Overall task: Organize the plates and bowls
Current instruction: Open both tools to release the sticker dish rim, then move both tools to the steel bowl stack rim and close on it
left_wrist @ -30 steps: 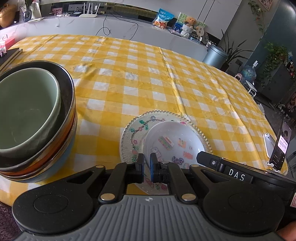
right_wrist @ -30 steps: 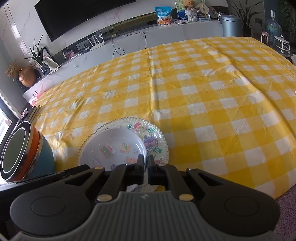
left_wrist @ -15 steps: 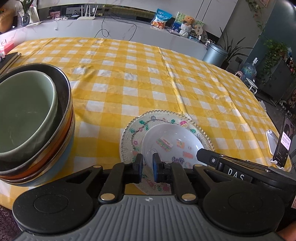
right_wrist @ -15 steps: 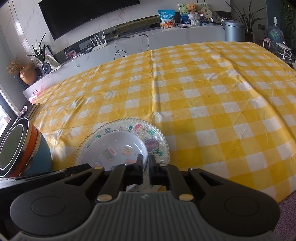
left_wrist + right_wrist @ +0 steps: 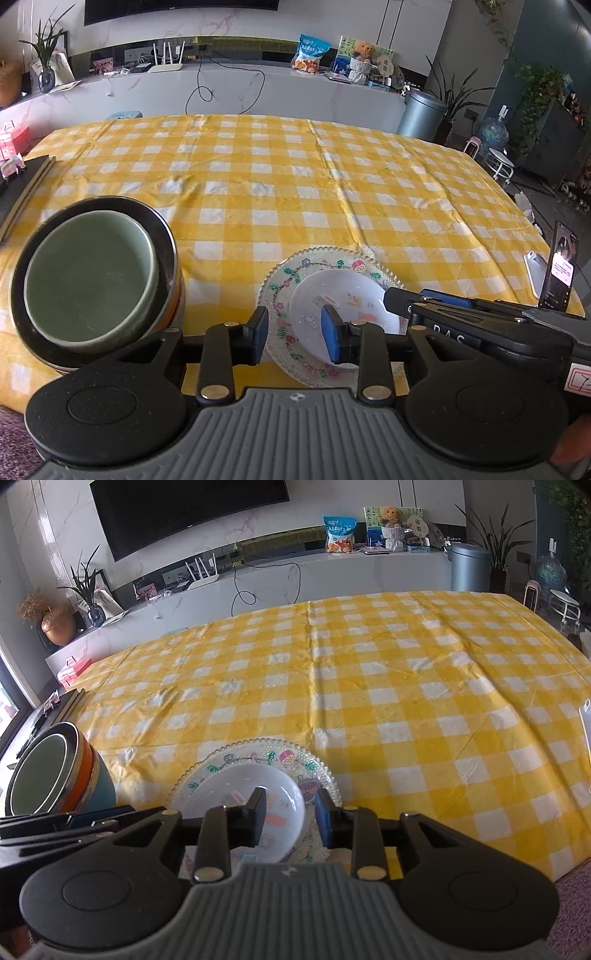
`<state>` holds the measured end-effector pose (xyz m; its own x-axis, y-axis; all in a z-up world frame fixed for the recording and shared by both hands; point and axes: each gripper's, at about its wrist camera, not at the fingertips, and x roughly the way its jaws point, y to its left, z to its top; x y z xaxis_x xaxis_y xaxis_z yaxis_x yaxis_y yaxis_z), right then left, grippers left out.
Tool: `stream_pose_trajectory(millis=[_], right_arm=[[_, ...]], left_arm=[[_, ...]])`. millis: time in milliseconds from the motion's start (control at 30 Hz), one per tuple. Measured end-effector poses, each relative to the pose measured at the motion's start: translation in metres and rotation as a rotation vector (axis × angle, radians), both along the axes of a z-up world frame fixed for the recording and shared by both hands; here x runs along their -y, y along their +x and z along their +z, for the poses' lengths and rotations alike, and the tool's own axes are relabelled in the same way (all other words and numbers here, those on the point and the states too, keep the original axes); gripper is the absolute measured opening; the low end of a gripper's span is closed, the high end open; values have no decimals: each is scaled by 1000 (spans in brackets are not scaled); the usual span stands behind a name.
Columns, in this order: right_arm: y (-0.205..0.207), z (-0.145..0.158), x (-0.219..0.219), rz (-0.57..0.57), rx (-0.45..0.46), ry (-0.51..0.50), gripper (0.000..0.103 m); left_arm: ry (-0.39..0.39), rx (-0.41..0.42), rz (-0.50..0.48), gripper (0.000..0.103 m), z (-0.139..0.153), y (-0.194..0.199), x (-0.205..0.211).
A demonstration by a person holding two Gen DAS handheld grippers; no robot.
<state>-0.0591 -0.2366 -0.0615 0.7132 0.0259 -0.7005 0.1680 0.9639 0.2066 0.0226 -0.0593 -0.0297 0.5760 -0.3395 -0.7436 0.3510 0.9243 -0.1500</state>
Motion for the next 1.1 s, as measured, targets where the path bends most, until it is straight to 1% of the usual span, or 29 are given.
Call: stream_pose_trajectory(millis=[100,167,200,300,400,467,533,567,600,633,667,767,867,967,1100], right_arm=[[0,8,-7,15,1,-5,38],[0,13,-13,35,0,-1,41],[-1,16,-17,46,1,1,44],[-1,25,-29,79,13,6,50],[-2,35,-41,119,49,15,61],[-3,42,-51,137,73,9,68],[-4,48,-60,141,94,-5,77],[-4,50,-64,129,100,-13,78],[-4,53,-68,99,104,-26,87],[-4,55,-72,76,113,-37,91],[-4,56,-76,67,123,-45,91],[2,58,-89,104,111,-38,91],[7,57,-101,116,101,-10,91],[13,54,-113,143,78,15,90],[22,48,-124,161,29,87,90]], left_arm=[[3,0,8,37,11,0,-9],[-1,9,16,37,18,-1,-16],[-5,14,19,38,21,-1,-20],[-24,32,35,41,31,-2,-33],[-31,60,78,44,42,-2,-48],[-36,78,122,50,48,-1,-62],[-53,91,164,52,54,0,-76],[-60,96,182,56,56,0,-83],[-67,104,204,59,58,1,-91],[-69,111,227,65,60,2,-99],[-67,117,249,70,60,3,-105],[-75,124,321,75,57,6,-127],[-92,100,385,76,51,9,-147],[-111,71,423,78,43,12,-160],[-182,1,455,78,29,15,-177]])
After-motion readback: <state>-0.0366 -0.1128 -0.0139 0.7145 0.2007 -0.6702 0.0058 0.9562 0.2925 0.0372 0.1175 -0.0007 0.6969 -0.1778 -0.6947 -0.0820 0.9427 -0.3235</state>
